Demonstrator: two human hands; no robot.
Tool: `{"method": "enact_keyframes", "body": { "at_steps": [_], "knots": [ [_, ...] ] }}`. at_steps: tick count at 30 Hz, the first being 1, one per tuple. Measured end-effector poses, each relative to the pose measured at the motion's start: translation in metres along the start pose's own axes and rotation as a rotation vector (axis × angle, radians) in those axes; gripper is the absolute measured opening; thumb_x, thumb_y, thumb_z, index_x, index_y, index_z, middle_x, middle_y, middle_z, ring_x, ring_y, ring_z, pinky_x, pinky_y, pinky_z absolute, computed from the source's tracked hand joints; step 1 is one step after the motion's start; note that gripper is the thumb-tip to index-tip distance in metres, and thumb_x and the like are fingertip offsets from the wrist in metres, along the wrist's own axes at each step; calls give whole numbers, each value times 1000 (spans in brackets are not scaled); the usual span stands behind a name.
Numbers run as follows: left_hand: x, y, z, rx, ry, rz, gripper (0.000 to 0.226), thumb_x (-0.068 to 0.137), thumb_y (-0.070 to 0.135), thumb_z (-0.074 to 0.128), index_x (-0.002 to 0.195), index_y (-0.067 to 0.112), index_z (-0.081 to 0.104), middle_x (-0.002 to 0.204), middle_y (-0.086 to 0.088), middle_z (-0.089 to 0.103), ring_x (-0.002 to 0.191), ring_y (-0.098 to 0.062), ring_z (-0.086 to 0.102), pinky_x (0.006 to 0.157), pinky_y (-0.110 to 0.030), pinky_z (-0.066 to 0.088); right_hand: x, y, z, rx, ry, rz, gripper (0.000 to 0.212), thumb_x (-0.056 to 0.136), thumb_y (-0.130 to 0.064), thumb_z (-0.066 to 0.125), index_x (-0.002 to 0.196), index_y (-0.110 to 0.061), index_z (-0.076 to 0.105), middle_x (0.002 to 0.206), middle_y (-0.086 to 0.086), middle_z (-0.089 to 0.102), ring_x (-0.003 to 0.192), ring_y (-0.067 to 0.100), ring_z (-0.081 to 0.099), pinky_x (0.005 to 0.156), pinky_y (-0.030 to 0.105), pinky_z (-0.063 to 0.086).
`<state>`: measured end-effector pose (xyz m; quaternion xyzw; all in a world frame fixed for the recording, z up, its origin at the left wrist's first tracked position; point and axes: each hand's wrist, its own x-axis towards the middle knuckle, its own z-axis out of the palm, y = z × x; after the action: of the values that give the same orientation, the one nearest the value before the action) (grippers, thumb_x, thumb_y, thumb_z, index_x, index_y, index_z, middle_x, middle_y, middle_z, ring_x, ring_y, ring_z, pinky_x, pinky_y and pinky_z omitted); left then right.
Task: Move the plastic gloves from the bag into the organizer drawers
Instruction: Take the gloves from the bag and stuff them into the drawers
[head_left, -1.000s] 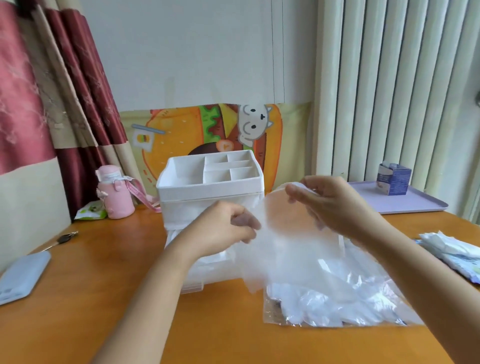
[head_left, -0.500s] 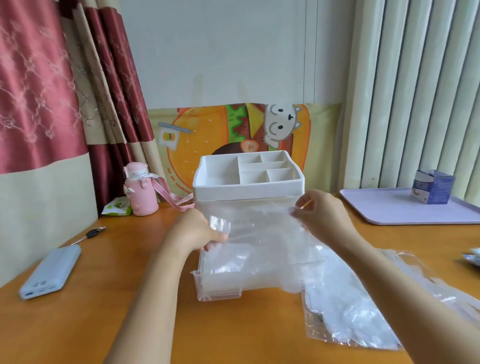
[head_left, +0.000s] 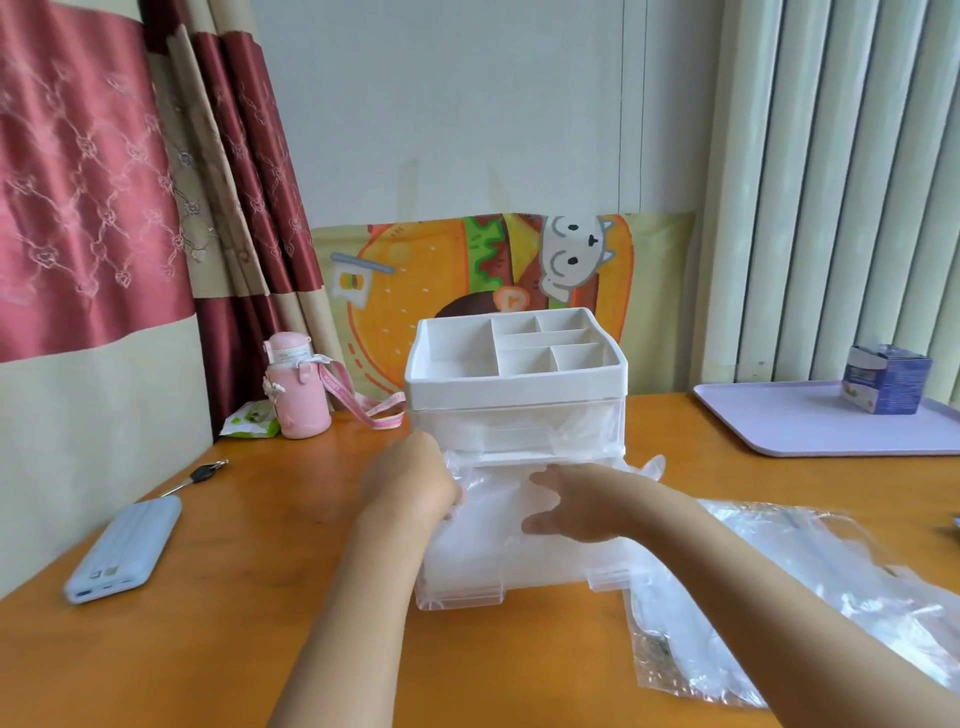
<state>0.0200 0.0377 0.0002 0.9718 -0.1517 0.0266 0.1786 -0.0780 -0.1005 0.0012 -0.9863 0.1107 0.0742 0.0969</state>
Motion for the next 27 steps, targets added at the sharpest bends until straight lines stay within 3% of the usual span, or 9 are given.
{"method": "enact_keyframes", "body": {
  "at_steps": [4,9,12,14,17,20,22,25,27],
  "knots": [
    [-3,4,-2,91,94,-16,24,87,27,68,106,13,61,111,-5,65,103,-25,63,71,-29,46,12,3,6,0,-50,24,84,90,-57,51,154,-25,7,161,0,7,147,21,9,115,42,12],
    [-9,13,-8,-30,284,76,19,90,20,64,106,10,63,108,-7,67,102,-26,62,68,-28,41,40,5,16,34,-38,60,95,86,-61,55,153,-27,-4,161,1,5,148,27,0,117,45,13],
    [-18,26,-2,-146,163,218,15,88,12,60,93,1,69,100,-18,68,96,-31,64,73,-35,48,52,7,23,-11,-48,104,95,85,-59,55,152,-30,-6,161,2,1,147,32,-6,117,53,6],
    [-23,34,8,-136,29,242,21,88,3,49,100,-6,64,107,-24,63,100,-34,63,76,-38,48,60,8,28,-29,-61,116,95,84,-60,55,152,-31,-4,161,3,8,147,34,-3,116,55,3],
    [-21,34,24,-29,-140,238,22,94,6,46,109,1,60,97,-10,60,95,-27,58,72,-27,42,62,10,30,-6,-68,100,100,78,-65,58,152,-31,-2,159,3,17,146,32,8,116,55,8],
    [-13,27,31,63,-312,219,24,94,15,52,114,3,59,88,-5,52,86,-20,51,66,-24,39,49,18,22,276,-108,65,105,78,-48,72,153,-33,0,160,-4,6,144,25,20,116,40,23],
    [-6,23,34,78,-378,224,27,91,24,57,113,8,59,92,-4,53,90,-21,55,71,-27,41,42,26,18,481,-108,60,105,74,-34,79,152,-36,10,158,-3,16,140,25,28,113,37,29],
    [1,23,37,69,-402,263,33,88,31,64,114,11,61,102,-8,61,89,-22,56,76,-32,46,33,26,11,626,-51,75,83,81,-21,73,150,-30,26,152,2,32,134,26,34,109,35,31],
    [1,26,39,80,-415,306,30,92,24,59,120,12,60,108,-11,60,90,-21,53,77,-30,43,28,20,7,495,-71,47,69,92,-21,60,151,-25,24,155,5,29,138,26,31,111,36,28]
  ]
}}
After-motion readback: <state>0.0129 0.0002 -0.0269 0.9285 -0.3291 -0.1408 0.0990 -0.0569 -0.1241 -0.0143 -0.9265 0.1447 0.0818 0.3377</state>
